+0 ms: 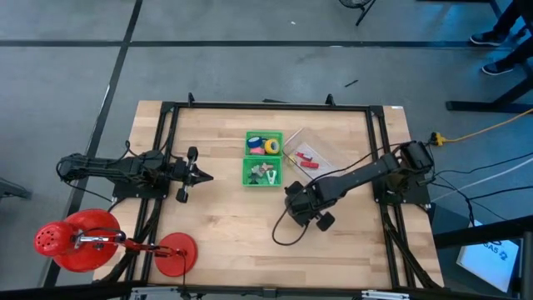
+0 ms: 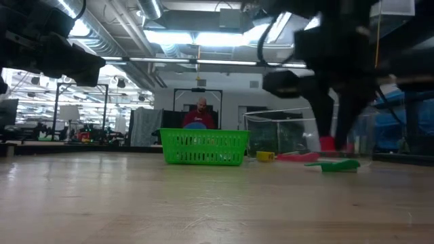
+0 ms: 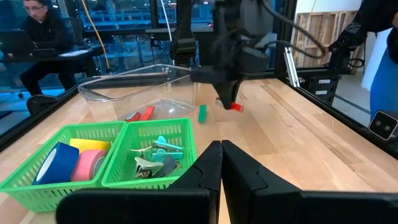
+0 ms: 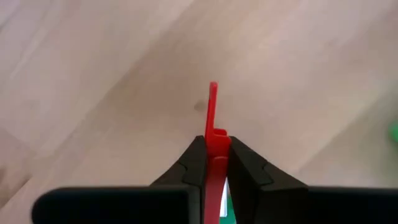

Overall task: Pick and place Stapler, Stapler remover, tape
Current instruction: Put the red stapler into the transparent bin

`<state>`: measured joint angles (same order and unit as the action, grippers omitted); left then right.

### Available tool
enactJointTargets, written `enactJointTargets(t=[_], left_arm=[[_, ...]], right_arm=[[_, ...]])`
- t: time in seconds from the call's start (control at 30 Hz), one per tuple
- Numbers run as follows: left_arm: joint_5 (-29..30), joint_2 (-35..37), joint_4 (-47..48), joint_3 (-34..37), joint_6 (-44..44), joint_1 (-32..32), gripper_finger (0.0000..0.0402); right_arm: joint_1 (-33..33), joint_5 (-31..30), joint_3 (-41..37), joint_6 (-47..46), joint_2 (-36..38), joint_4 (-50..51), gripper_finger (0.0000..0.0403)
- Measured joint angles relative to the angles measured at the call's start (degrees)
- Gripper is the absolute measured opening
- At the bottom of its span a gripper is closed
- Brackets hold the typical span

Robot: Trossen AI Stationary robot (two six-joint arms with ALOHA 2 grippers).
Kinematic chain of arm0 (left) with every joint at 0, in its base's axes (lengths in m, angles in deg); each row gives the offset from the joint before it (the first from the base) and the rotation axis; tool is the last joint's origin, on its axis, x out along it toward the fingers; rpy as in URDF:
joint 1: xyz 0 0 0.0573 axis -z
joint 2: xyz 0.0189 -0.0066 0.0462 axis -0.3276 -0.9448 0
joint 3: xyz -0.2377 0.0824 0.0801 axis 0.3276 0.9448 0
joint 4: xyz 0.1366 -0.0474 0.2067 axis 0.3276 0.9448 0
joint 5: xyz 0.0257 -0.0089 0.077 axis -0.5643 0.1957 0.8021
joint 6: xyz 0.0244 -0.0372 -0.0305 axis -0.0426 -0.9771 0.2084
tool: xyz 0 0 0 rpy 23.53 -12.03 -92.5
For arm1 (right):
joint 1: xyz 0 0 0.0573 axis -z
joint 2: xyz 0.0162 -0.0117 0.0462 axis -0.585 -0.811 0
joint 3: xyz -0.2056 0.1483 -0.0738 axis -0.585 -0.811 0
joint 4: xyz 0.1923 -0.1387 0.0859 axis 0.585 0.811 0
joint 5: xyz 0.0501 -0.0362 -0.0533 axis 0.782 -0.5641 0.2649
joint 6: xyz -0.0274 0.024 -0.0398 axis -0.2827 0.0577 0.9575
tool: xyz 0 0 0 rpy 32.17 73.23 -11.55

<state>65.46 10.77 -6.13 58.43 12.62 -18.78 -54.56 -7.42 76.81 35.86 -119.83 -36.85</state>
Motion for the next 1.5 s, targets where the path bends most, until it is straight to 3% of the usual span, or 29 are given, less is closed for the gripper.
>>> enactJointTargets(t=[0.43, 0.67, 1.0, 1.5], left_arm=[[0.0, 0.0, 0.0, 0.0, 0.0, 0.0, 0.0006], [0.0, 0.0, 0.0, 0.0, 0.0, 0.0, 0.0007], [0.0, 0.0, 0.0, 0.0, 0.0, 0.0, 0.0008], [0.0, 0.0, 0.0, 0.0, 0.0, 0.0, 0.0007]], right_arm=[[3.4, 2.1, 13.3, 0.4, 2.0, 10.3, 0.0039], [9.7, 6.2, 13.2, -1.9, 9.8, 10.1, 0.0039], [19.4, 6.2, 11.7, -8.8, 18.6, 10.7, 0.0039], [34.0, 7.9, 11.7, -10.7, 20.8, 11.4, 0.0040]])
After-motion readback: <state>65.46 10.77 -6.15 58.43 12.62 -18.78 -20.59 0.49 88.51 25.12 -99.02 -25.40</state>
